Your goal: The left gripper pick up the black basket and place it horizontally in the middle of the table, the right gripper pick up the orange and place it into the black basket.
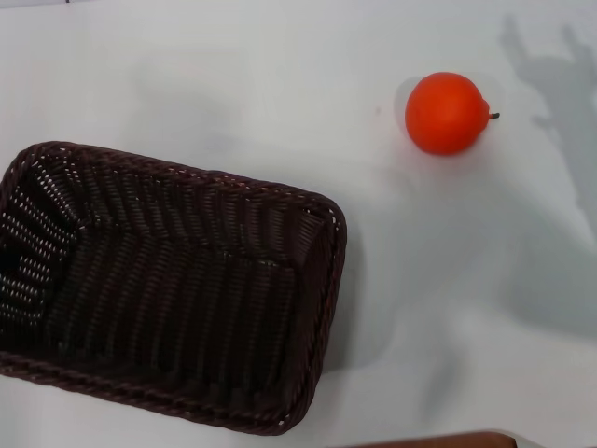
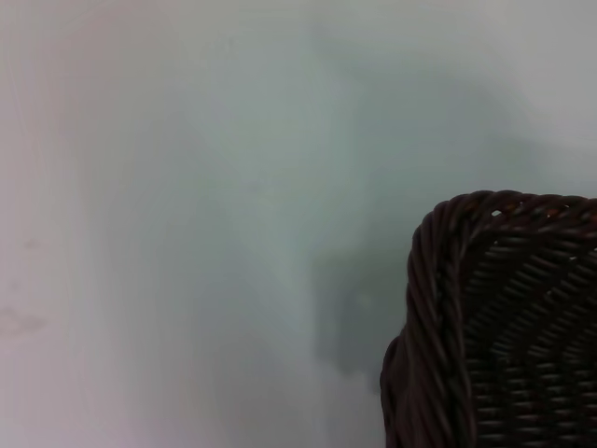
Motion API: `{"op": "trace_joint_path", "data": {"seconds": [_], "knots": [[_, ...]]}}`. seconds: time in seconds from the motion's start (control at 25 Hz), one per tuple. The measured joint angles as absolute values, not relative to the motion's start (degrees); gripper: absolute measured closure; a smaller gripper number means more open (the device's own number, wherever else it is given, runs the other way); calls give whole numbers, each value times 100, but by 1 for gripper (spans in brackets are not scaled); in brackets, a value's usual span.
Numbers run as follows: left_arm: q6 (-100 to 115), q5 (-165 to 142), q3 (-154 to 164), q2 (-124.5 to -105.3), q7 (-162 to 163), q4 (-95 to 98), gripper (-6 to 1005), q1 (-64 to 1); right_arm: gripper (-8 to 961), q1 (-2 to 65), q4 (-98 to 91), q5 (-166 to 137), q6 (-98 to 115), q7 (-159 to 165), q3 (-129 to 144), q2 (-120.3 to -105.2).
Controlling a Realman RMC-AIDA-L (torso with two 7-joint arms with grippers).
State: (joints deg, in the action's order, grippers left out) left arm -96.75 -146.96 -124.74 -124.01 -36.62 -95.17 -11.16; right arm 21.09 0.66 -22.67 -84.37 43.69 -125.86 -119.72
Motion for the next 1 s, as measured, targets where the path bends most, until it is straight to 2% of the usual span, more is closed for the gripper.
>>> {"op": "trace_joint_path", "data": {"seconds": [0.16, 0.36, 0.56, 0.8, 1.0], "knots": [[-9656, -14685, -12446, -12405, -3562, -9477, 677, -1124, 135, 2109, 99, -2264, -8466, 4369, -12674, -11979], [-9641, -14451, -12572, -12413, -3260, -9527, 833, -1107, 139, 2151, 127, -2255, -8507, 4346, -13003, -11978], [-9350, -13933, -12837, -12438, -2729, -9503, 834, -980, 143, 2184, 443, -2250, -8233, 4320, -13104, -11964], [-8869, -13354, -12813, -12447, -2005, -9621, 844, -536, 148, 2187, 884, -2250, -7755, 4318, -13109, -11946], [-8774, -13256, -12446, -12459, -1592, -9680, 818, -287, 152, 2234, 1133, -2277, -7475, 4314, -13092, -11933]]}}
